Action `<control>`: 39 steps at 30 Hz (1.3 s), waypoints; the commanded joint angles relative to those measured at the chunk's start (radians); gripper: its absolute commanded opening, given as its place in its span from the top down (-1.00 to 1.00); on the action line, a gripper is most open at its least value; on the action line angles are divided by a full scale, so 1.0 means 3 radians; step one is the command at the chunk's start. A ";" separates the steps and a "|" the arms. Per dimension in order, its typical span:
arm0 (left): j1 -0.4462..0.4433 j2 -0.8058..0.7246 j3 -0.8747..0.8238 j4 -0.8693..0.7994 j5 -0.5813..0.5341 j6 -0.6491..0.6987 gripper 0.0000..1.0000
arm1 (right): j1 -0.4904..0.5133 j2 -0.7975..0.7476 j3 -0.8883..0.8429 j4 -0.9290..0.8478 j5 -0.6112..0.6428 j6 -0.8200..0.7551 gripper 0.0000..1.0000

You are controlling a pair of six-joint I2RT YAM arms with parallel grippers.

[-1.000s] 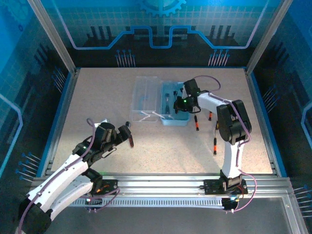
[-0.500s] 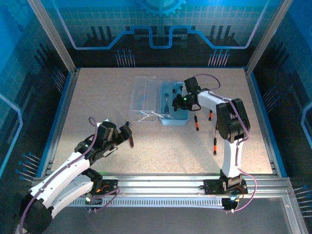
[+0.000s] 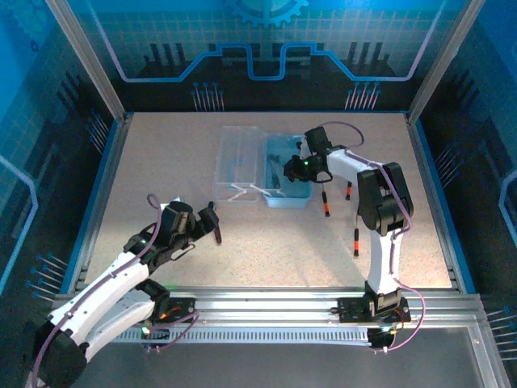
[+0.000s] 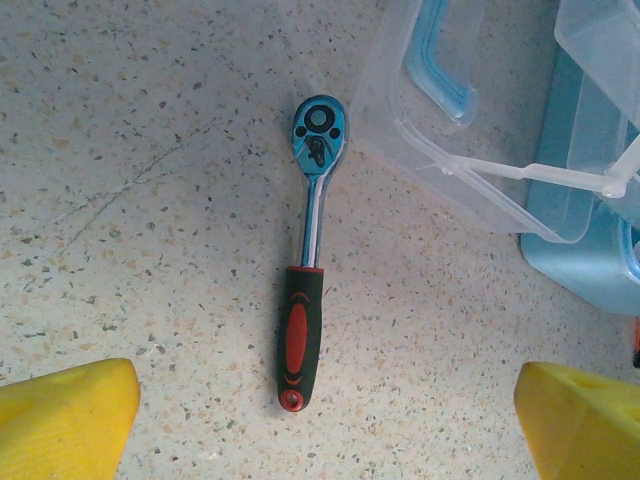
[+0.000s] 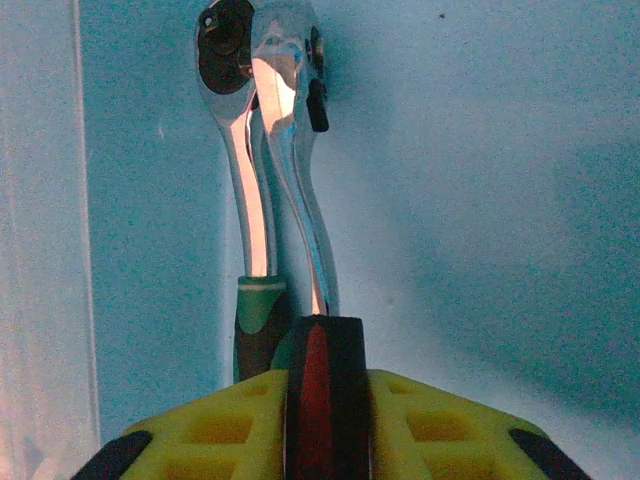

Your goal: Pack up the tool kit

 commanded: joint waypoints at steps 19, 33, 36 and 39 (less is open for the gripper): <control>0.0021 0.0390 0.0139 0.0143 0.0142 0.0111 -0.78 | -0.0038 -0.0882 -0.0257 -0.0132 0.0424 -0.0058 0.45; 0.0020 0.1704 0.0781 0.0044 -0.0045 0.0644 -0.62 | 0.0323 -0.2689 -0.2138 0.0389 0.1160 0.0001 0.37; 0.0021 0.1954 0.0932 0.0080 -0.0163 0.0790 -0.60 | 0.0367 -0.3116 -0.2492 0.0366 0.1218 0.0087 0.37; 0.0032 0.2190 0.1082 0.0120 -0.0184 0.0902 -0.50 | 0.0421 -0.3533 -0.2825 0.0363 0.1241 0.0182 0.14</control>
